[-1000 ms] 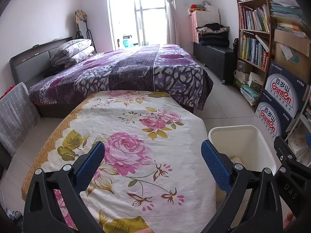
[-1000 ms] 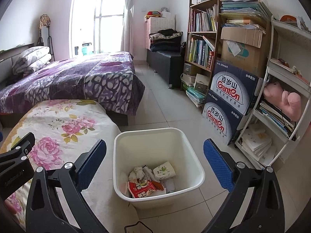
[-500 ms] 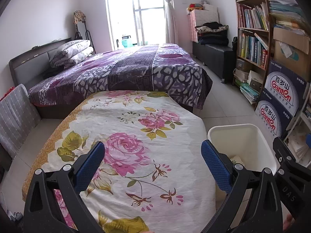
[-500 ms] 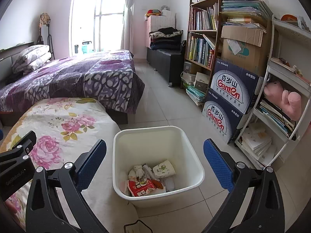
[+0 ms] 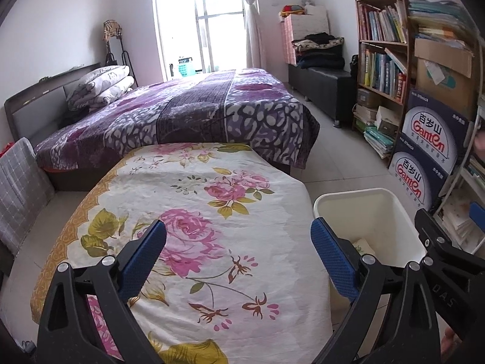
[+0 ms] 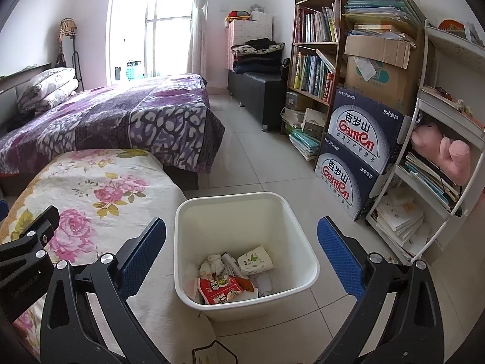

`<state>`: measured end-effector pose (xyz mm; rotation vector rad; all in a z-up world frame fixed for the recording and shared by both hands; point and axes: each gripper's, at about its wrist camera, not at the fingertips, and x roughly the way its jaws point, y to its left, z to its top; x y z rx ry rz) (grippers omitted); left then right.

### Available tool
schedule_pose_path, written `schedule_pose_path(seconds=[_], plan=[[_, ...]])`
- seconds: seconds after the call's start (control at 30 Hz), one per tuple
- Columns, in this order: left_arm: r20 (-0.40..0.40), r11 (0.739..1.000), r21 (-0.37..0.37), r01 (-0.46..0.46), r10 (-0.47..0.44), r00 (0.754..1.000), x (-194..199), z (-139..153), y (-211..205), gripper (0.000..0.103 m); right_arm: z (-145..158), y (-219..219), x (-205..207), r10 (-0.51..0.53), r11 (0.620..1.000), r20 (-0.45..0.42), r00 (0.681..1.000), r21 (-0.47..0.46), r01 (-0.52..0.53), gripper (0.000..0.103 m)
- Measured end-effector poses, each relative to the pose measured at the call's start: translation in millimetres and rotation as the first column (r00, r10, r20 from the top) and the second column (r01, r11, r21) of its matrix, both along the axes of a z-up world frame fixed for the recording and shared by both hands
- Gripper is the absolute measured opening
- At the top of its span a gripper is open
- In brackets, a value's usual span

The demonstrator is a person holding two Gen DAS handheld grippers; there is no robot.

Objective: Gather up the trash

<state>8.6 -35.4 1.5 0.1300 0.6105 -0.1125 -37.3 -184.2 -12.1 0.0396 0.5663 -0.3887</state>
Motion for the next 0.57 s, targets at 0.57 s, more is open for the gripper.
schedule_pose_path(seconds=[0.57], plan=[[-0.042,1.000,-0.018,-0.010,0.009,0.999,4.7,-4.8,2.1,0.095,-0.1,-2.1,0.0,0.002,1.000,-0.001,1.000,0.001,-0.002,0.096]])
